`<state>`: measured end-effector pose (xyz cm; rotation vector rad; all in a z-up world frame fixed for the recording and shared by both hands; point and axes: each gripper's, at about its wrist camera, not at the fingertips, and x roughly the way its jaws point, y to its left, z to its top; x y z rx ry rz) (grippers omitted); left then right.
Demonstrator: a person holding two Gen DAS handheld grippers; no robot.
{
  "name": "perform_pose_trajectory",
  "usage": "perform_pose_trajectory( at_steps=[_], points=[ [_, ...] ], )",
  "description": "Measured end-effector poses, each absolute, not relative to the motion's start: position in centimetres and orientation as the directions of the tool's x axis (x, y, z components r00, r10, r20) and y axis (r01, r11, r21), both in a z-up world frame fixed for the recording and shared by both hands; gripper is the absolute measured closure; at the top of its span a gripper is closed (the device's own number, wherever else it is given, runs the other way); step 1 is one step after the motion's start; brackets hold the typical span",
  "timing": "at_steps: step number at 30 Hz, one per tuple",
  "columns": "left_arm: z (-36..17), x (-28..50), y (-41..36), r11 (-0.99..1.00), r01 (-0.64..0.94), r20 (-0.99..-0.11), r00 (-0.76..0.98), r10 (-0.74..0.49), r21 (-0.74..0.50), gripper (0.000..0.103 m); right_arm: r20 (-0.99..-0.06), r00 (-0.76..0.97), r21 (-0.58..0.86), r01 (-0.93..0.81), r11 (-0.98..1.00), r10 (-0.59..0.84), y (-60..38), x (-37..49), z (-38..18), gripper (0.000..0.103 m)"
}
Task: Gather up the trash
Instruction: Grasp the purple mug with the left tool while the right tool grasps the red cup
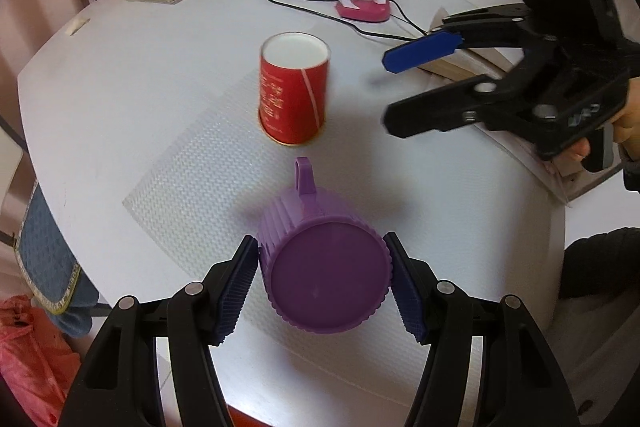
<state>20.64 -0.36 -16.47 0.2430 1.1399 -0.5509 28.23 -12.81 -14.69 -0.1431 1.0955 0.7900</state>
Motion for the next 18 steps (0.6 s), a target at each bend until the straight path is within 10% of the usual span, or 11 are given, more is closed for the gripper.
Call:
perform_pose_trajectory(
  at_steps=[16, 18],
  points=[
    [-17.5, 24.0, 0.4, 0.843, 0.523, -0.906, 0.285, -0.313, -0.127, 0.038, -0.863, 0.209, 0.239, -0.632, 0.737, 0.46, -10.2, 34.9, -18.5, 0.03],
    [-17.6, 24.2, 0.4, 0.846, 0.518, -0.906, 0.285, -0.314, -0.13, 0.038, -0.862, 0.205, 0.236, -0.648, 0.724, 0.464, -9.9, 35.1, -18.9, 0.045]
  ],
)
